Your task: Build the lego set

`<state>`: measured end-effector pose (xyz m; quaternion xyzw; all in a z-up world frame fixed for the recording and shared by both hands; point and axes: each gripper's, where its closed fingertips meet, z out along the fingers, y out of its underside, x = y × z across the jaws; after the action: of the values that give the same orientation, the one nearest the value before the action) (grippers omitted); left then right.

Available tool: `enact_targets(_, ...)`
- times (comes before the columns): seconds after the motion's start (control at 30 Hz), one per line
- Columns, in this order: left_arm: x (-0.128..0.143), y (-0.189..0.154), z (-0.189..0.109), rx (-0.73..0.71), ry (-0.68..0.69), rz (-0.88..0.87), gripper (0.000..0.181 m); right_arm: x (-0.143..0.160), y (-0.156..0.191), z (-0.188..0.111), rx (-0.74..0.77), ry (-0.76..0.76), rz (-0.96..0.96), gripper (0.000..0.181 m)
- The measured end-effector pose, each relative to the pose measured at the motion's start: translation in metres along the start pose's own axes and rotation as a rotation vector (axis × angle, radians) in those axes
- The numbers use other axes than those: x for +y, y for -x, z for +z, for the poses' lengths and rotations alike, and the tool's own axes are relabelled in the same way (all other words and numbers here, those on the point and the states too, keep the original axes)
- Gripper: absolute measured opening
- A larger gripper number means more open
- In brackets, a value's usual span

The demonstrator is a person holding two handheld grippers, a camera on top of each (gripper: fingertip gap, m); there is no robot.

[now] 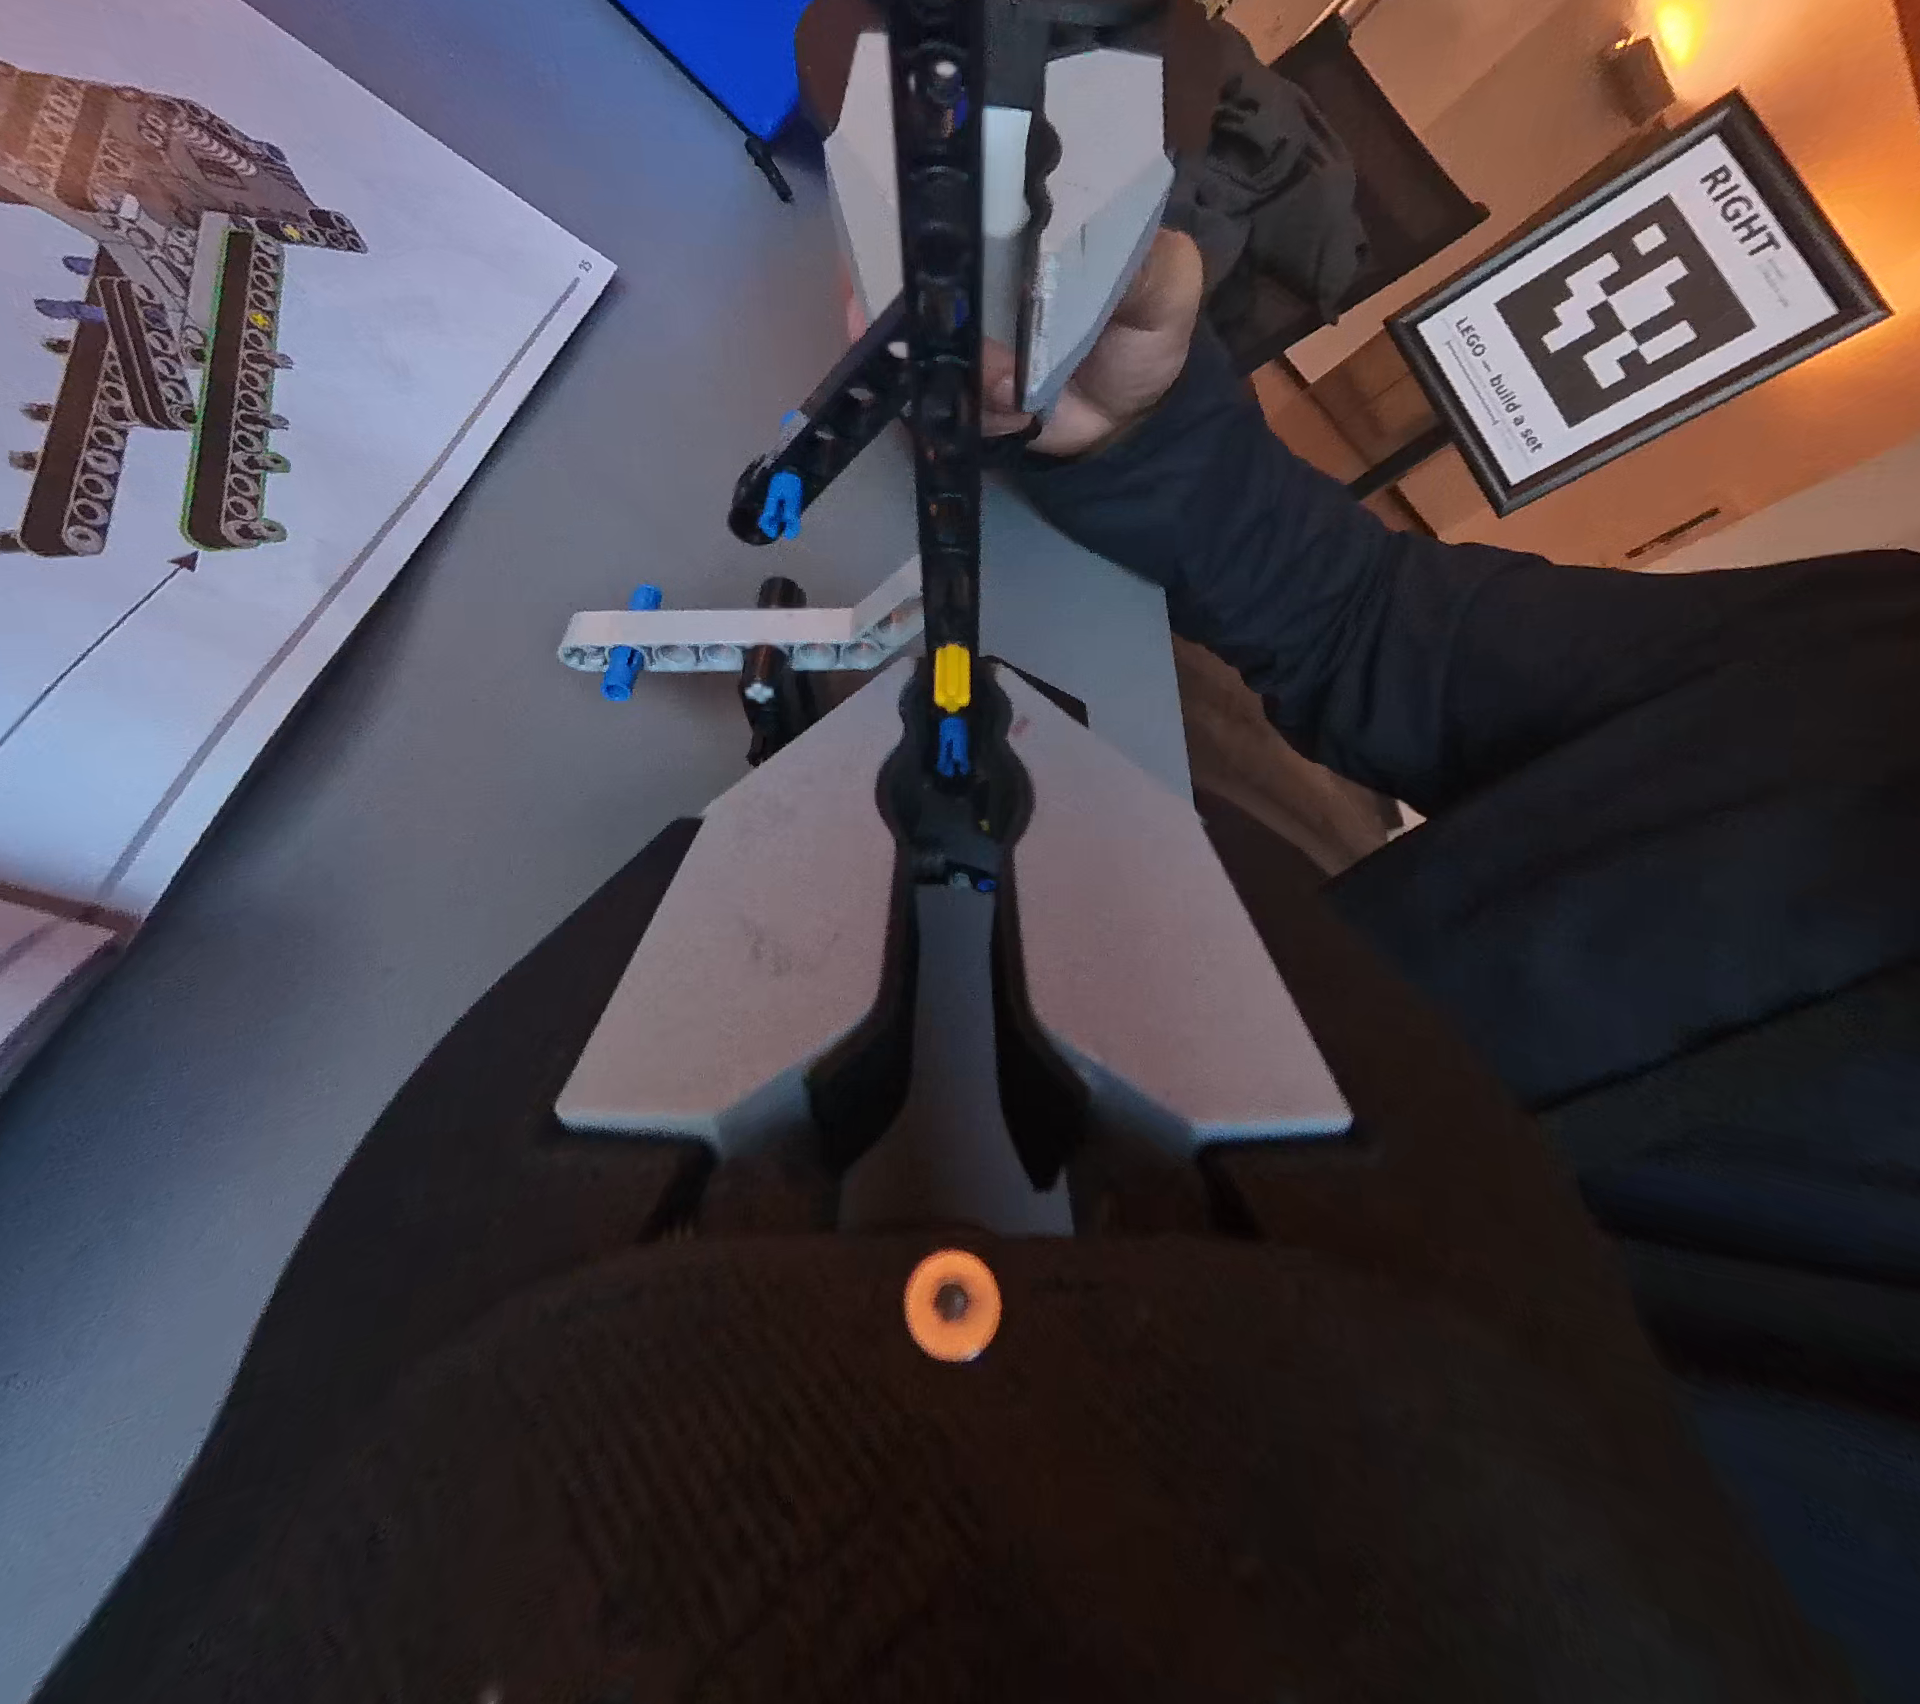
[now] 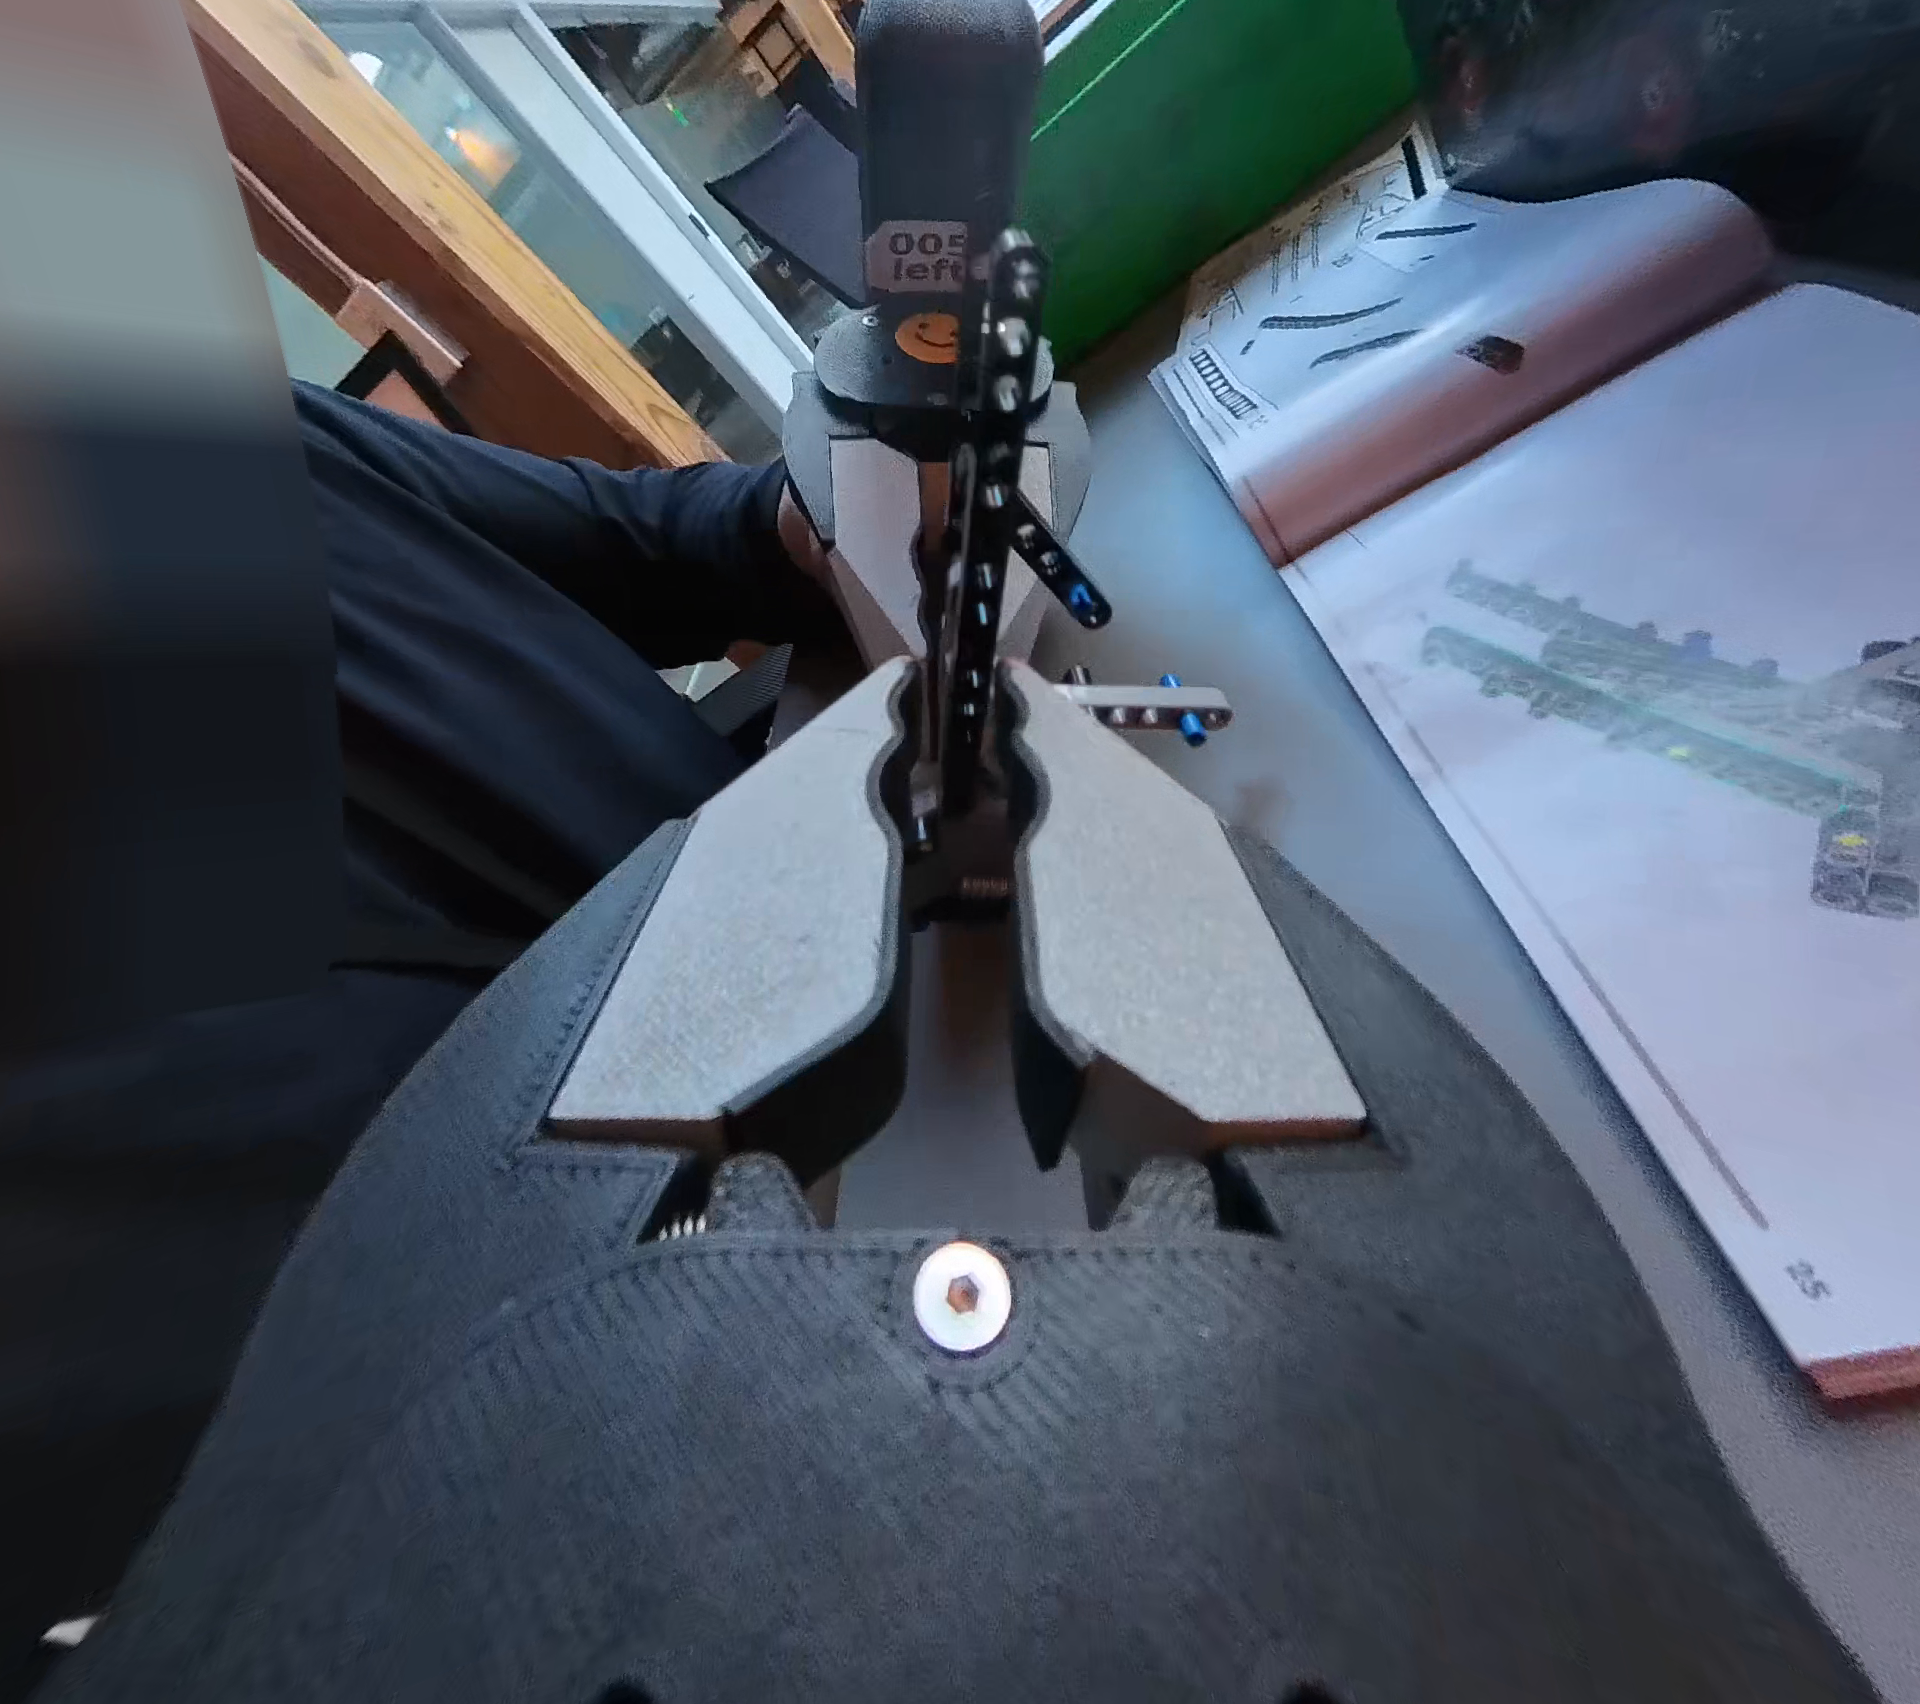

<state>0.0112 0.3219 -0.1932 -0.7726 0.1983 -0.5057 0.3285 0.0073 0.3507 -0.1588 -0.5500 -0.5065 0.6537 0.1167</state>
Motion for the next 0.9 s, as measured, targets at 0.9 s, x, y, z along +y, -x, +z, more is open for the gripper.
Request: enact_targets(0.9,-0.028,-0.02,-0.016,-0.004,-0.037,0.111,0.005,-0.001,0.019,0.008,-0.013,0.049,-0.108,0.005)
